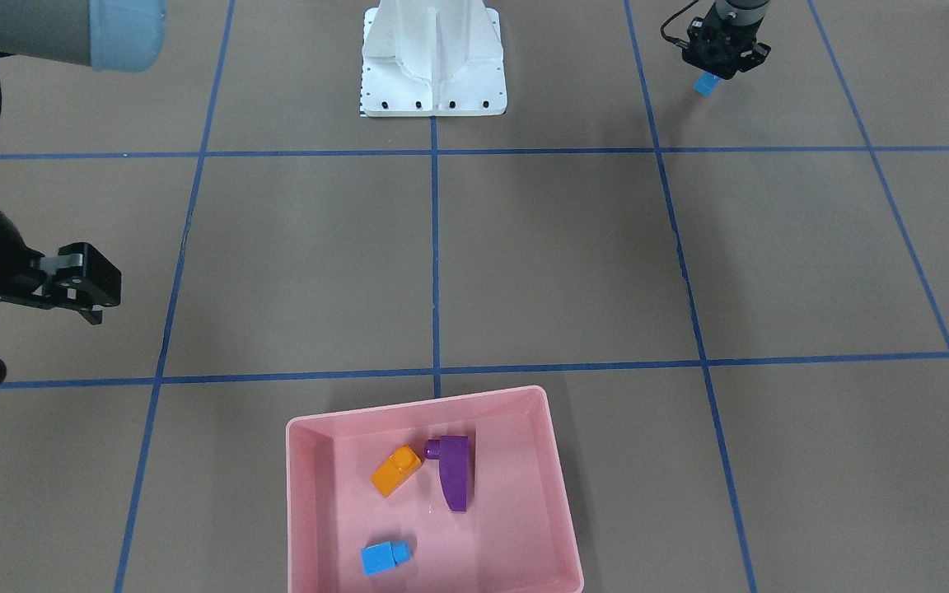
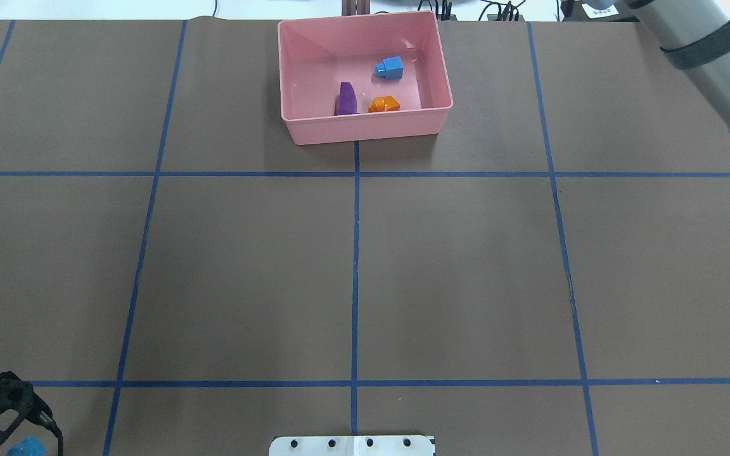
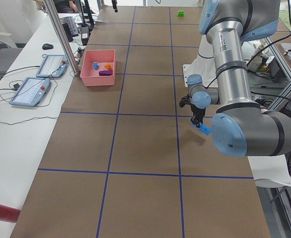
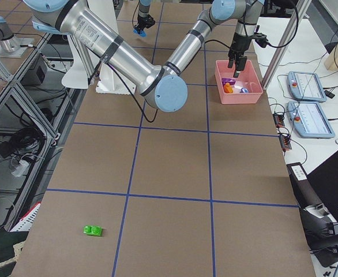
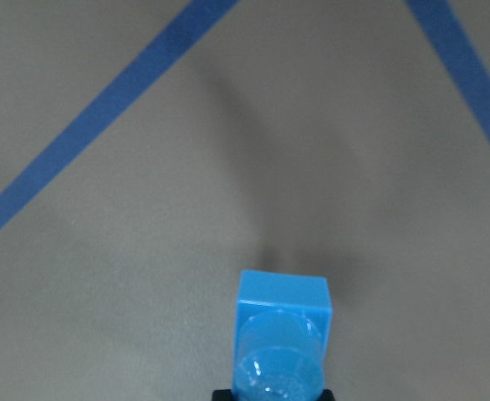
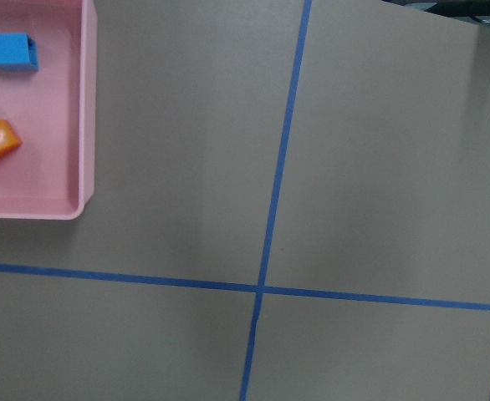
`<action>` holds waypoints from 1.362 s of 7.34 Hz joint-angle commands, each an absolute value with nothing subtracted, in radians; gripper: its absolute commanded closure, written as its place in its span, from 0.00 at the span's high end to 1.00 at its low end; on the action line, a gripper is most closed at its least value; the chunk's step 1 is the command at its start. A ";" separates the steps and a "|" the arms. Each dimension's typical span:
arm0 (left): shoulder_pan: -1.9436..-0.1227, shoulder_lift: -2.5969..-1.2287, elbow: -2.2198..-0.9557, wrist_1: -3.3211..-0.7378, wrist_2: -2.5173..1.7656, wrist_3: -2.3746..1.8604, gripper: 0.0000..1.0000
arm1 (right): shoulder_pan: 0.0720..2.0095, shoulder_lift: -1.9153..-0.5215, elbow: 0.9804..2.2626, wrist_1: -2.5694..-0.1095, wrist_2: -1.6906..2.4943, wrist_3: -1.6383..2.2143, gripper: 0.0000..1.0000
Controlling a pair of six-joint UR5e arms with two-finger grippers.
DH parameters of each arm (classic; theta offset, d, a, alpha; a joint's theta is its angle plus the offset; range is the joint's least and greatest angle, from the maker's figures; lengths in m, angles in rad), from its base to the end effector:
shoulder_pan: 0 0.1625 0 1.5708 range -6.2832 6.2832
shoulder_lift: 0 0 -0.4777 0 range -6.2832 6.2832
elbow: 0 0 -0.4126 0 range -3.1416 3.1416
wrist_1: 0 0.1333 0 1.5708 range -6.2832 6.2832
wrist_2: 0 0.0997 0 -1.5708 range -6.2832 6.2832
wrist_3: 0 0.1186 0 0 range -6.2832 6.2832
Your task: Put all blocks into box
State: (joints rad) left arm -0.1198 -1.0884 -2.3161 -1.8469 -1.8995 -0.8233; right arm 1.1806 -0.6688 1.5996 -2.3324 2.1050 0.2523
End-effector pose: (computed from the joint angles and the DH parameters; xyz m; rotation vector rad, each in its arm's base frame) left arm 0.3063 -0.1326 0.5236 -0.0680 0.6324 0.6955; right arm -0.2128 -0.7090 0.2116 -0.0116 -0.5585 -0.1795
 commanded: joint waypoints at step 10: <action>-0.956 -2.235 -1.793 -1.292 -2.299 -0.632 0.00 | 1.398 -2.017 1.949 -1.622 2.237 -0.241 1.00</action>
